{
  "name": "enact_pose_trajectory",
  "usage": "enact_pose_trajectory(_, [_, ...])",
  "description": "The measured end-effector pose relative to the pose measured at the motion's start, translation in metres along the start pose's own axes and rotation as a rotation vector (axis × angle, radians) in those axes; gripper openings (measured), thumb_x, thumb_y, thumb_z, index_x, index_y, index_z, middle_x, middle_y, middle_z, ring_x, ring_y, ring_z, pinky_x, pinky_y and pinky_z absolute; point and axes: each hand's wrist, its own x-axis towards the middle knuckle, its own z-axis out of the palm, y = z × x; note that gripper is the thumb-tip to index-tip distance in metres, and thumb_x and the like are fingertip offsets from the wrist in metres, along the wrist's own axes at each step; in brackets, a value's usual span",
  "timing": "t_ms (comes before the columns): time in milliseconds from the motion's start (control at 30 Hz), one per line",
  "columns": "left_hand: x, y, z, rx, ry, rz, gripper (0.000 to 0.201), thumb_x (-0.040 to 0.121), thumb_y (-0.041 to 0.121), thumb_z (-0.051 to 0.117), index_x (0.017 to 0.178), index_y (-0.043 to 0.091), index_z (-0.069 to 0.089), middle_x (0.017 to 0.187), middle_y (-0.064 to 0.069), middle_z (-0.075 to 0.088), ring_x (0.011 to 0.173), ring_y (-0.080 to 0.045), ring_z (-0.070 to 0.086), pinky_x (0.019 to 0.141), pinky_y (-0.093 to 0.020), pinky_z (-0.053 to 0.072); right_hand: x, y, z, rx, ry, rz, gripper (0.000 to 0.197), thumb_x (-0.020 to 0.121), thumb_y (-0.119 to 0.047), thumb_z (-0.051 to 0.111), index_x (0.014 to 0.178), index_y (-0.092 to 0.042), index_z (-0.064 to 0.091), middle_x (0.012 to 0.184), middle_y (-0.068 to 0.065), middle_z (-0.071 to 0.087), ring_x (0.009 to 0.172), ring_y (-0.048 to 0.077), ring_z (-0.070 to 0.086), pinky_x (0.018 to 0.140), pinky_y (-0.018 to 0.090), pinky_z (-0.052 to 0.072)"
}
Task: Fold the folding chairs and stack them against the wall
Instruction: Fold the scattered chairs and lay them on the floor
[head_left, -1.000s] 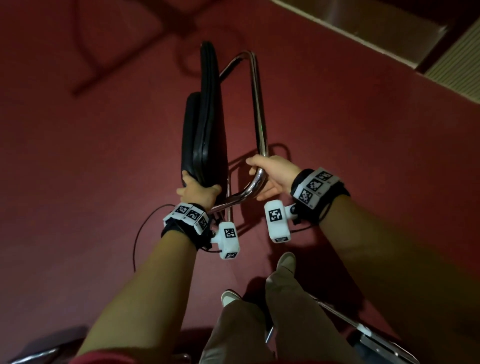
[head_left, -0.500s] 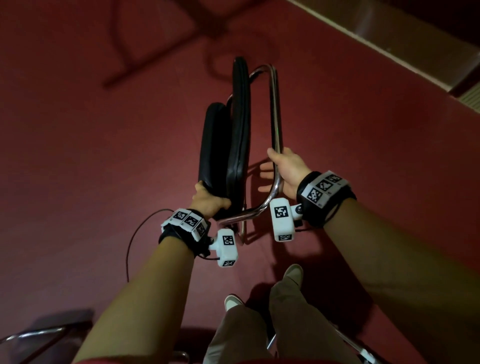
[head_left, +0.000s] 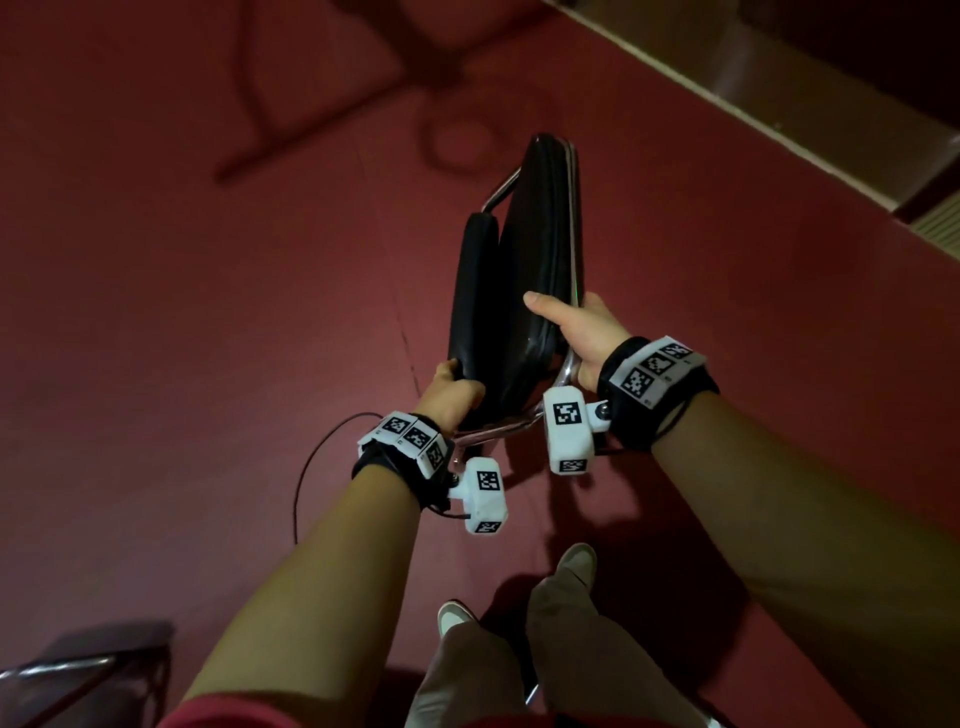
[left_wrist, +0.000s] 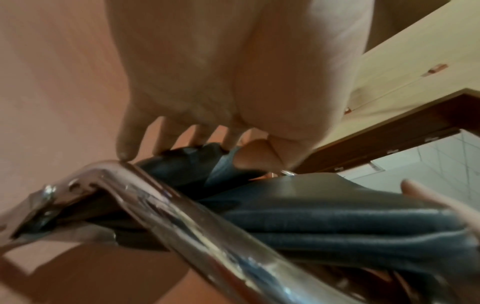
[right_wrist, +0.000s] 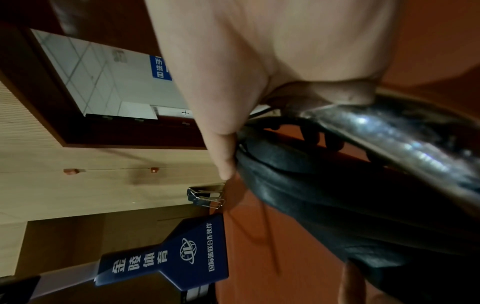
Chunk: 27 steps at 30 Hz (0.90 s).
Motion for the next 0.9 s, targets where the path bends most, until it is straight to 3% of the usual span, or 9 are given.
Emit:
enact_pose_trajectory(200, [0.005, 0.008, 0.008, -0.009, -0.023, 0.009, 0.072, 0.09, -0.002, 0.046, 0.155, 0.022, 0.028, 0.137, -0.012, 0.054, 0.1, -0.022, 0.052, 0.072, -0.029, 0.041, 0.014, -0.001, -0.017, 0.03, 0.014, 0.062, 0.116, 0.033, -0.059, 0.097, 0.131, -0.015, 0.053, 0.119, 0.012, 0.068, 0.104, 0.034, 0.069, 0.083, 0.056, 0.057])
enact_pose_trajectory(433, [0.002, 0.018, -0.015, -0.19, 0.057, -0.076, 0.072, 0.097, 0.018, 0.06, 0.157, 0.019, 0.022, 0.142, -0.016, 0.048, 0.104, -0.023, 0.052, 0.076, -0.031, 0.044, 0.054, 0.006, -0.002, 0.046, 0.002, 0.159, 0.155, 0.015, -0.07, 0.092, 0.149, -0.018, 0.033, 0.141, 0.013, 0.054, 0.12, 0.037, 0.059, 0.086, 0.069, 0.049])
enact_pose_trajectory(467, [-0.001, 0.018, -0.022, -0.223, 0.067, -0.123, 0.065, 0.096, 0.023, 0.062, 0.152, 0.013, 0.03, 0.137, -0.021, 0.05, 0.096, -0.023, 0.059, 0.074, -0.035, 0.045, 0.054, 0.003, 0.004, 0.055, 0.002, 0.175, 0.156, 0.012, -0.069, 0.091, 0.148, -0.018, 0.035, 0.138, 0.015, 0.055, 0.118, 0.039, 0.06, 0.081, 0.071, 0.05])
enact_pose_trajectory(533, [-0.013, 0.018, -0.034, -0.267, 0.023, -0.211, 0.027, 0.099, 0.027, 0.058, 0.11, 0.002, 0.054, 0.096, -0.024, 0.059, 0.054, -0.019, 0.065, 0.062, -0.035, 0.046, 0.044, -0.01, 0.018, 0.061, -0.005, 0.216, 0.153, 0.009, -0.067, 0.091, 0.143, -0.016, 0.04, 0.131, 0.017, 0.058, 0.11, 0.042, 0.063, 0.072, 0.07, 0.052])
enact_pose_trajectory(600, [-0.013, 0.007, -0.046, -0.323, -0.072, -0.242, 0.03, 0.1, 0.031, 0.055, 0.101, 0.002, 0.061, 0.071, -0.019, 0.061, 0.048, -0.022, 0.063, 0.063, -0.033, 0.049, 0.045, -0.016, 0.033, 0.053, -0.01, 0.25, 0.139, 0.016, -0.066, 0.09, 0.138, -0.016, 0.045, 0.124, 0.017, 0.062, 0.099, 0.043, 0.067, 0.07, 0.069, 0.053])
enact_pose_trajectory(700, [-0.008, -0.004, -0.055, -0.447, -0.166, -0.244, 0.057, 0.091, 0.049, 0.063, 0.131, 0.008, 0.064, 0.103, -0.018, 0.069, 0.082, -0.033, 0.067, 0.083, -0.043, 0.053, 0.056, -0.022, 0.056, 0.047, 0.015, 0.256, 0.121, 0.031, -0.066, 0.086, 0.134, -0.012, 0.05, 0.112, 0.017, 0.068, 0.088, 0.042, 0.071, 0.073, 0.065, 0.054])
enact_pose_trajectory(767, [-0.01, 0.008, -0.059, -0.522, -0.183, -0.267, 0.054, 0.091, 0.053, 0.063, 0.118, 0.007, 0.069, 0.11, -0.02, 0.069, 0.081, -0.035, 0.071, 0.071, -0.042, 0.058, 0.035, -0.043, 0.077, 0.029, -0.01, 0.259, 0.096, 0.059, -0.059, 0.085, 0.131, -0.005, 0.052, 0.112, 0.017, 0.068, 0.09, 0.04, 0.071, 0.073, 0.059, 0.057])
enact_pose_trajectory(833, [-0.005, 0.019, -0.067, -0.595, -0.198, -0.25, 0.049, 0.095, 0.048, 0.059, 0.095, 0.001, 0.071, 0.089, -0.018, 0.073, 0.066, -0.034, 0.072, 0.054, -0.038, 0.059, 0.028, -0.058, 0.095, 0.011, -0.075, 0.284, 0.065, 0.085, -0.045, 0.074, 0.13, -0.003, 0.052, 0.119, 0.019, 0.065, 0.097, 0.039, 0.068, 0.067, 0.051, 0.058])
enact_pose_trajectory(900, [0.004, 0.031, -0.077, -0.659, -0.19, -0.23, 0.048, 0.095, 0.045, 0.061, 0.091, -0.002, 0.072, 0.087, -0.017, 0.074, 0.067, -0.034, 0.072, 0.055, -0.04, 0.06, 0.036, -0.067, 0.105, -0.002, -0.142, 0.33, 0.063, 0.089, -0.04, 0.071, 0.135, -0.002, 0.049, 0.129, 0.02, 0.061, 0.106, 0.041, 0.064, 0.064, 0.051, 0.058])
